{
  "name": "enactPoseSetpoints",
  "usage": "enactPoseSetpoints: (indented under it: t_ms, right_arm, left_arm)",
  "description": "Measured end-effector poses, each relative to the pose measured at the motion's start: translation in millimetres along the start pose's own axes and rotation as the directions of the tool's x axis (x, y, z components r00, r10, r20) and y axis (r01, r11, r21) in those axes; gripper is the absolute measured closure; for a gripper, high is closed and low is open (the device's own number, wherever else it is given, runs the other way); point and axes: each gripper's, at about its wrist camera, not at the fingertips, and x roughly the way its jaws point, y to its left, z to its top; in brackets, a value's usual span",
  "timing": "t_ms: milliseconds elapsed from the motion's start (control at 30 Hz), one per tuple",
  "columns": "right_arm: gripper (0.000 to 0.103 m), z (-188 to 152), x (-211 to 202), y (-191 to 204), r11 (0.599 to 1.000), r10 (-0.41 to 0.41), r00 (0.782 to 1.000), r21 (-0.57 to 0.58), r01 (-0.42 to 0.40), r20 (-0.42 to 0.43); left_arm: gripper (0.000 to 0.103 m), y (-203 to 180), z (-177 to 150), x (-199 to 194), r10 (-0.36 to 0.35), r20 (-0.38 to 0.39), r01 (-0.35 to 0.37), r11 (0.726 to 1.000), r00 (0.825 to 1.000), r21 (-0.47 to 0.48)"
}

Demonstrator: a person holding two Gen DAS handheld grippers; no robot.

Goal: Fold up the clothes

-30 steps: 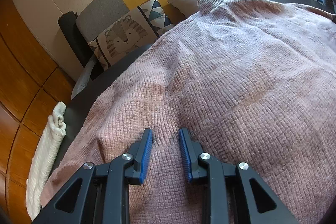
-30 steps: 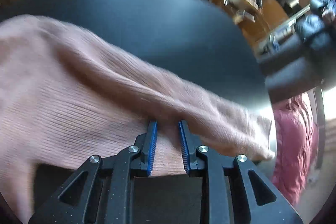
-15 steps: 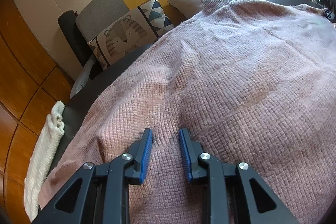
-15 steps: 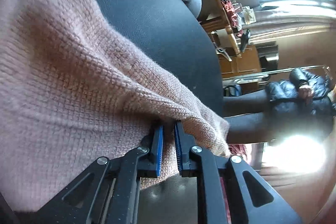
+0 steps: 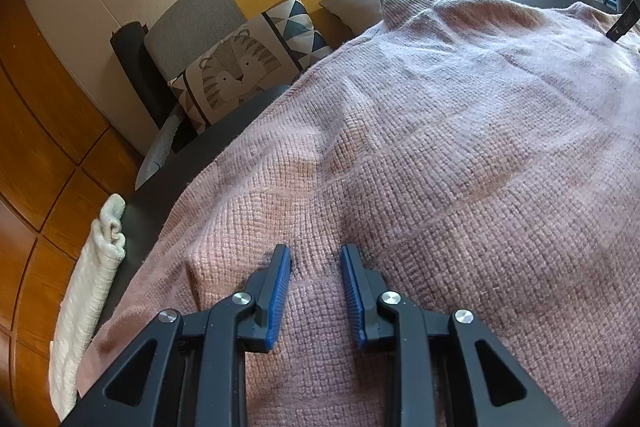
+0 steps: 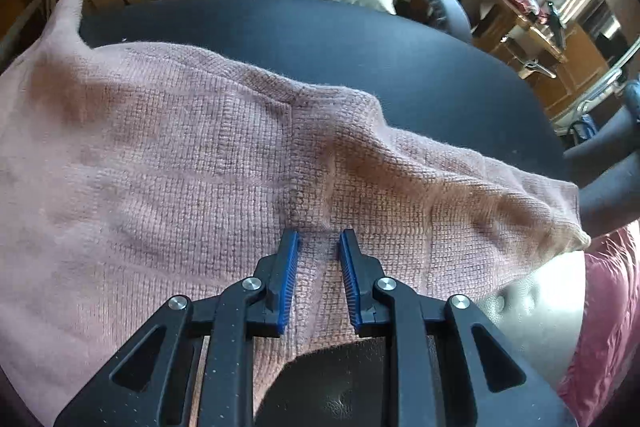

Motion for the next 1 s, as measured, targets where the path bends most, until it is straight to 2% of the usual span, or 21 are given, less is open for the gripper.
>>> enactPoseSetpoints:
  t_ms: [133,267,333,400,433,500,533,567,667,767,833,933,1000]
  right_arm:
    - [0.079,3.4,4.7,-13.0,0.999,0.023,0.999,0.031,-0.023,0.024]
    - [0.076,-12.6,0.8,-14.8,0.997,0.039,0.999,0.06,-0.041,0.036]
    - [0.055,-18.4,0.5,-22.2,0.997,0.019,0.999,0.071,-0.022,0.038]
    - [0.045,-21.0,3.4,-36.3,0.992,0.033,0.999,0.124,-0.037,0.033]
    - [0.044,-20.3,5.2,-44.1,0.987,0.052,0.998,0.154,-0.056,0.03]
    - [0.046,-20.2,4.0,-57.9,0.974,0.089,0.995,0.205,-0.096,0.044]
    - [0.059,-22.2,-0.9,-60.5,0.972,0.094,0.994,0.208,-0.105,0.061]
    - [0.062,-25.7,-7.4,-60.9,0.972,0.104,0.992,0.206,-0.117,0.077]
    - [0.062,-44.3,-25.8,-50.2,0.955,0.23,0.972,0.181,-0.236,0.053]
    - [0.062,-69.0,-46.7,-29.6,0.962,0.246,0.969,0.116,-0.248,0.025]
    - [0.062,-89.7,-53.1,-20.6,0.956,0.271,0.963,0.115,-0.27,0.008]
    - [0.062,-121.5,-61.5,-7.8,0.944,0.31,0.951,0.12,-0.306,-0.016]
    - [0.062,-142.7,-67.2,0.7,0.936,0.336,0.941,0.124,-0.33,-0.032]
  left_arm:
    - [0.076,0.4,-0.1,-0.3,0.002,-0.001,-0.002,1.0,1.0,0.002]
    - [0.076,1.0,-0.7,-0.9,0.004,-0.002,-0.004,1.0,1.0,0.002]
    - [0.076,1.4,-0.8,-1.3,0.004,-0.003,-0.004,1.0,1.0,0.002]
    - [0.076,1.5,-0.9,-1.5,0.005,-0.003,-0.005,1.0,1.0,0.003]
    - [0.076,1.9,-0.8,-1.3,0.004,-0.003,-0.004,1.0,1.0,0.002]
    - [0.076,2.5,-0.9,-1.1,0.003,-0.004,-0.003,1.0,1.0,0.002]
    - [0.076,2.7,-1.0,-0.9,0.003,-0.004,-0.003,1.0,1.0,0.002]
    - [0.076,2.8,-1.1,-0.6,0.003,-0.004,-0.003,1.0,1.0,0.003]
    - [0.076,3.0,-1.4,-0.5,0.005,-0.003,-0.005,1.0,1.0,0.005]
    - [0.076,1.2,-0.6,-1.2,0.016,-0.007,-0.015,1.0,1.0,0.019]
    - [0.077,-1.5,0.2,-4.0,0.022,-0.015,-0.022,0.999,1.0,0.041]
    - [0.077,-6.0,-1.9,-20.8,0.006,-0.027,-0.005,0.998,1.0,0.057]
    - [0.077,-9.3,-9.0,-39.9,-0.038,-0.012,0.039,0.998,0.999,0.048]
